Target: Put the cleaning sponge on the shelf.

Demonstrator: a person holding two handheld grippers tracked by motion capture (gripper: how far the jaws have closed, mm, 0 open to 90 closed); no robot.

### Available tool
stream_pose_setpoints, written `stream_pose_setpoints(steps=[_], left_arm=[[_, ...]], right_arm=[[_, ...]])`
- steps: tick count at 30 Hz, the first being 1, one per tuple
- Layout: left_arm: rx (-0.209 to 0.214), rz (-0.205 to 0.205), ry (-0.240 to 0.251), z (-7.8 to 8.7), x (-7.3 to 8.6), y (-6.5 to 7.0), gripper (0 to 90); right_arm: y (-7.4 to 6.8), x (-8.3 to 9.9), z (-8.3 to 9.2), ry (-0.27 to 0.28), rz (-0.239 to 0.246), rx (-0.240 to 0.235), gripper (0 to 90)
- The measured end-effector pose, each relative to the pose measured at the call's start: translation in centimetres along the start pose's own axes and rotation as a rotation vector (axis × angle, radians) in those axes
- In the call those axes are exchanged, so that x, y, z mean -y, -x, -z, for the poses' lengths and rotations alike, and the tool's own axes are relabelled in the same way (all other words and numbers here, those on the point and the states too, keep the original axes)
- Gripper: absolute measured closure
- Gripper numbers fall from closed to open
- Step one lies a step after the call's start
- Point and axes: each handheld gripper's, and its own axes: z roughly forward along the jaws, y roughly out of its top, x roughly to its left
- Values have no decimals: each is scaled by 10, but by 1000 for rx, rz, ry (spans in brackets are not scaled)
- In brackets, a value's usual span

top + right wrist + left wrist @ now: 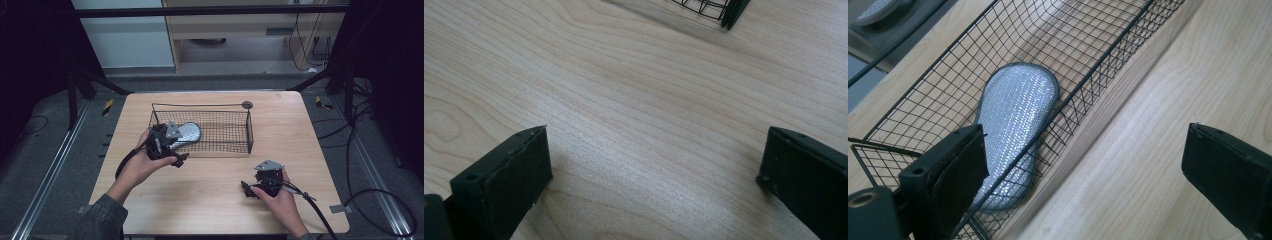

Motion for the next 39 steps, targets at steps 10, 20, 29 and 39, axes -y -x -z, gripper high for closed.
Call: stream_pose_setpoints(steps=[10,20,29,39], left_arm=[[-2,12,12,9,16,16,38],[-15,46,8,6,39,28,41],[1,97,-31,-7,74,35,48],[-26,158,-69,-10,103,27,47]], right_arm=[[0,0,0,0,0,0,4],[0,0,0,1,0,0,4],[0,0,0,0,-1,0,4],[0,0,0,1,2,-2,4]])
